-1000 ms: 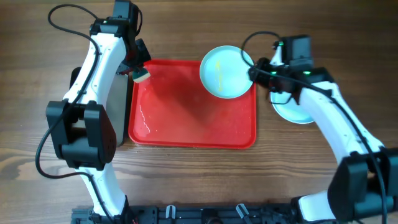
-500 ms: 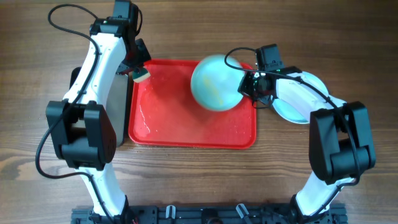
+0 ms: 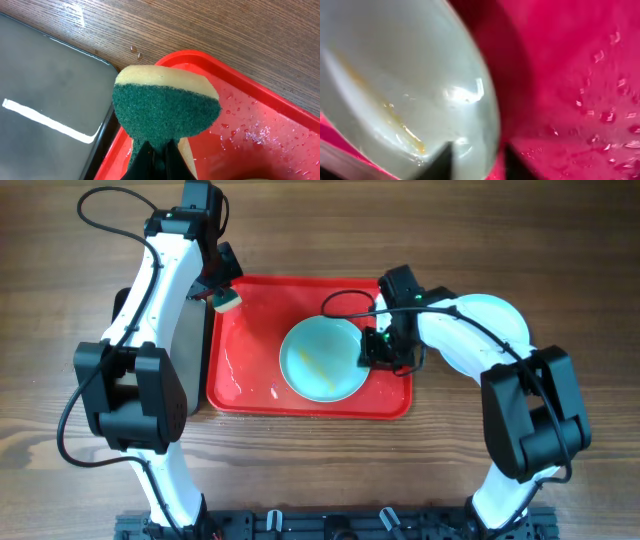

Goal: Clean dirty plates on tray and stack at the side
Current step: 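Move the right gripper to the remaining light-blue plate and grasp its rim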

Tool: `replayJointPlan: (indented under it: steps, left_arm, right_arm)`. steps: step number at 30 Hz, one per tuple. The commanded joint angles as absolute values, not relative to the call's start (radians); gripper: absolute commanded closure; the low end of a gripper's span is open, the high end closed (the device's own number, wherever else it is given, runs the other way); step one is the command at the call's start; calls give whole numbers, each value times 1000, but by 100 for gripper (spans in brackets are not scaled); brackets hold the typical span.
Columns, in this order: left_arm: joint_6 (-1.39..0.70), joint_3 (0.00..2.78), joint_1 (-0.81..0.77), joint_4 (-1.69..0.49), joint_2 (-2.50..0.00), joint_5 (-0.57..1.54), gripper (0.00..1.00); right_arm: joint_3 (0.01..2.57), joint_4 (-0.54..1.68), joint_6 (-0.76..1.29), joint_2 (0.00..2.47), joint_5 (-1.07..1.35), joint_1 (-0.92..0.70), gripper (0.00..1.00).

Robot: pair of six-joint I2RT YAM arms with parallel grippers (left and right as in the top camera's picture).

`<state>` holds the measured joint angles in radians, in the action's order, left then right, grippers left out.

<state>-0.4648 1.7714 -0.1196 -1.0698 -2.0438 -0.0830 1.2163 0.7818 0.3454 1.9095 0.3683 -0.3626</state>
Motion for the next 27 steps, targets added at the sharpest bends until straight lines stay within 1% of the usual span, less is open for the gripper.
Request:
replayJointPlan:
  steps: [1, 3, 6, 10, 12, 14, 16, 17, 18, 21, 23, 25, 27]
  left_arm:
    - [-453, 1782, -120, -1067, -2045, -78, 96]
    - [-453, 1782, -121, -1067, -2045, -78, 96]
    - [-453, 1782, -121, -1067, -2045, -78, 96]
    - [-453, 1782, -121, -1067, -2045, -78, 96]
    - [-453, 1782, -121, -1067, -2045, -78, 96]
    - [-453, 1782, -120, -1067, -2045, -78, 96]
    - [-453, 1782, -121, -1067, -2045, -78, 96]
    - [-453, 1782, -121, -1067, -2045, -78, 96]
    - [-453, 1782, -121, -1067, -2045, -78, 96]
    - [-453, 1782, -121, -1063, -2045, -78, 96]
    - [-453, 1782, -121, -1056, -2046, -78, 96]
    - [-453, 1782, -121, -1055, -2046, -78, 96]
    - [-453, 1782, -124, -1055, -2046, -70, 96]
  right_arm:
    - [1303, 759, 210, 1874, 255, -363, 49]
    - [1305, 673, 151, 1876, 233, -363, 49]
    - [1305, 582, 54, 1914, 233, -363, 54]
    - [1305, 573, 14, 1989, 233, -363, 57]
    - [1304, 579, 14, 2021, 233, -363, 61]
    - [1303, 595, 14, 2027, 233, -363, 67]
    - [1303, 607, 15, 2027, 232, -364, 81]
    - [1303, 618, 30, 2027, 231, -364, 90]
    - [1305, 629, 57, 2026, 228, -364, 96]
    - [1380, 731, 271, 2025, 241, -361, 96]
    - [1419, 753, 482, 2025, 296, -362, 96]
    - [1418, 708, 641, 2025, 348, -365, 96]
    - [1399, 654, 765, 2025, 278, -385, 96]
